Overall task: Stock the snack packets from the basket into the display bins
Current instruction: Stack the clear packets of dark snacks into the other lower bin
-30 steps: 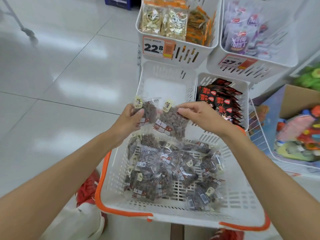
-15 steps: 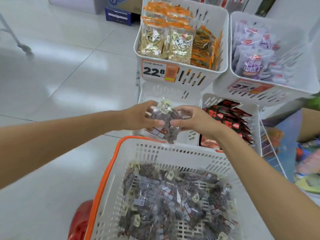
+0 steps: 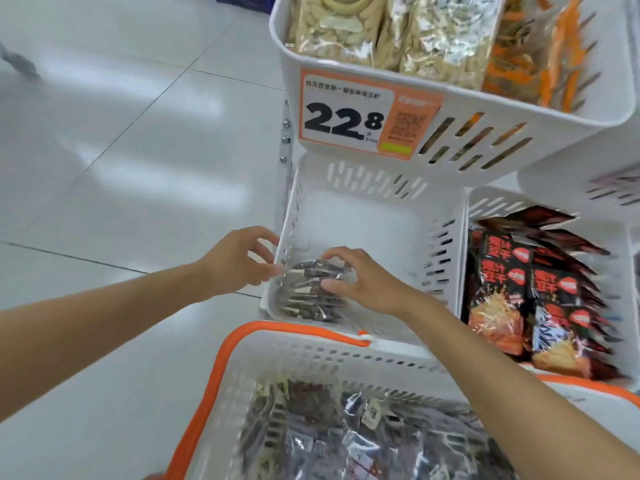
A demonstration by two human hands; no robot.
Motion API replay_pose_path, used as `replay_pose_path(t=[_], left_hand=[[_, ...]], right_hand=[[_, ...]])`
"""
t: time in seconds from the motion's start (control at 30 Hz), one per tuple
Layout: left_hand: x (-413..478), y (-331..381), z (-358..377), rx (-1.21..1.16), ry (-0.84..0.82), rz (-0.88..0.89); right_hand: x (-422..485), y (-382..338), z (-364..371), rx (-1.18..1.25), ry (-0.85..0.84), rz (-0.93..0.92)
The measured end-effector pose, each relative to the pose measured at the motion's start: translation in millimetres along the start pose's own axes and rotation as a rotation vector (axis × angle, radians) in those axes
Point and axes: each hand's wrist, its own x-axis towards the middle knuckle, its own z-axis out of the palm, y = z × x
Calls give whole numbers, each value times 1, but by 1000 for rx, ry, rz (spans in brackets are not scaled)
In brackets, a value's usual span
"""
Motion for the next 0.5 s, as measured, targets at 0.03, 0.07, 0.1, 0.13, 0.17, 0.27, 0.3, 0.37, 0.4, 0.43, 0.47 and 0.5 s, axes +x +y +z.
replay_pose_path(t=[0.03, 0.07, 0.1, 0.13, 0.17, 0.27, 0.3, 0.37, 0.4, 0.43, 0.47, 0.5], left_hand=[[0, -2, 0, -5, 2, 5], [0, -3, 1, -14, 3, 8], [0, -3, 2, -17, 5, 11], [-1, -3, 2, -12, 8, 13], [-2, -3, 3, 1, 14, 11], [-7, 2, 3, 45, 32, -9], [-10, 5, 3, 56, 46, -13], [-19, 16, 1, 107, 98, -6], [-27, 24, 1, 131, 127, 7], [-36, 32, 0, 137, 148, 26], [-47, 41, 2, 129, 157, 49], [-60, 50, 5, 112, 156, 69]], right_hand=[[1, 3, 0, 2, 5, -2], [2, 4, 1, 8, 4, -5], [4, 5, 2, 12, 4, -4], [6, 6, 4, 20, 8, 1], [7, 5, 5, 30, 7, 17], [-1, -1, 0, 63, 0, 65], [-7, -5, -3, 47, 25, 77], [-25, -15, -7, -5, 146, 75], [-37, -22, -7, -11, 229, 61], [-51, -31, -6, -2, 316, 41], [-67, -40, -5, 12, 401, 18], [-86, -51, -3, 27, 476, -12]])
